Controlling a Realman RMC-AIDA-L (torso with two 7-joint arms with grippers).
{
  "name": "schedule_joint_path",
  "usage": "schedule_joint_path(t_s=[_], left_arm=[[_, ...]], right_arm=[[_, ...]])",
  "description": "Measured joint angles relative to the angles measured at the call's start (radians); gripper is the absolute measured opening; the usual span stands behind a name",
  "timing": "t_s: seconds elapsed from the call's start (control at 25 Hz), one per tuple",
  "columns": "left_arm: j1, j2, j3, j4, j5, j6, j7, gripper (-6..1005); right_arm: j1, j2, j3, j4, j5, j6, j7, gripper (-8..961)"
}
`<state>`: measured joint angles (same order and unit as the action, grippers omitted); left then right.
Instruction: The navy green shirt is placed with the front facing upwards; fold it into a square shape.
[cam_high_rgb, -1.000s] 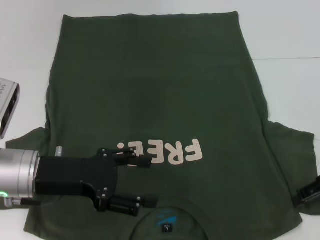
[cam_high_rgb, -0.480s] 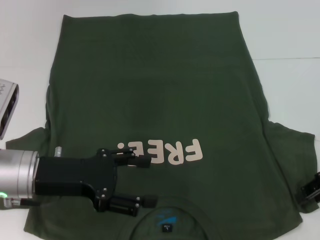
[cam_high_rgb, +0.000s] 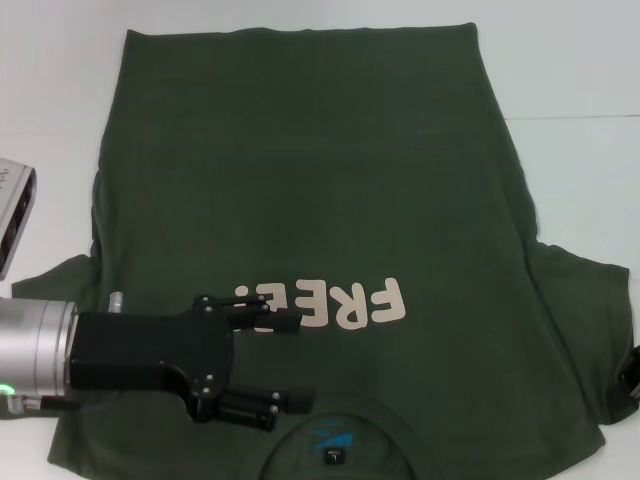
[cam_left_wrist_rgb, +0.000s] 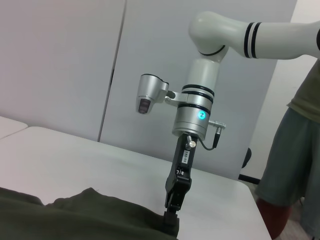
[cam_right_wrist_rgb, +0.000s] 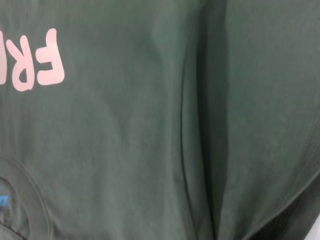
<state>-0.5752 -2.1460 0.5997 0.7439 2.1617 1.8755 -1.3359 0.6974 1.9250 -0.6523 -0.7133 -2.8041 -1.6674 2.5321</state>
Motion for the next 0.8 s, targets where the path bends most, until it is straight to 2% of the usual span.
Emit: schedule_joint_path(t_s=[0.12,0.64,0.8], left_arm=[[0.000,0.000,0.000,0.000,-0.002,-0.001,0.000,906],[-0.001,-0.001,0.003,-0.003,-0.005,-0.009,0.001,906],[-0.002,-0.002,0.003,-0.004,-0.005,-0.010,0.001,906]], right_arm=[[0.000,0.000,-0.005,0.000,0.000,0.000,0.000,65],[-0.027,-0.004,-0.001,-0.067,0.000,0.022,-0.023,34],[-0.022,0.003,-0.004,-0.063,0.001,0.016,-0.025,33]])
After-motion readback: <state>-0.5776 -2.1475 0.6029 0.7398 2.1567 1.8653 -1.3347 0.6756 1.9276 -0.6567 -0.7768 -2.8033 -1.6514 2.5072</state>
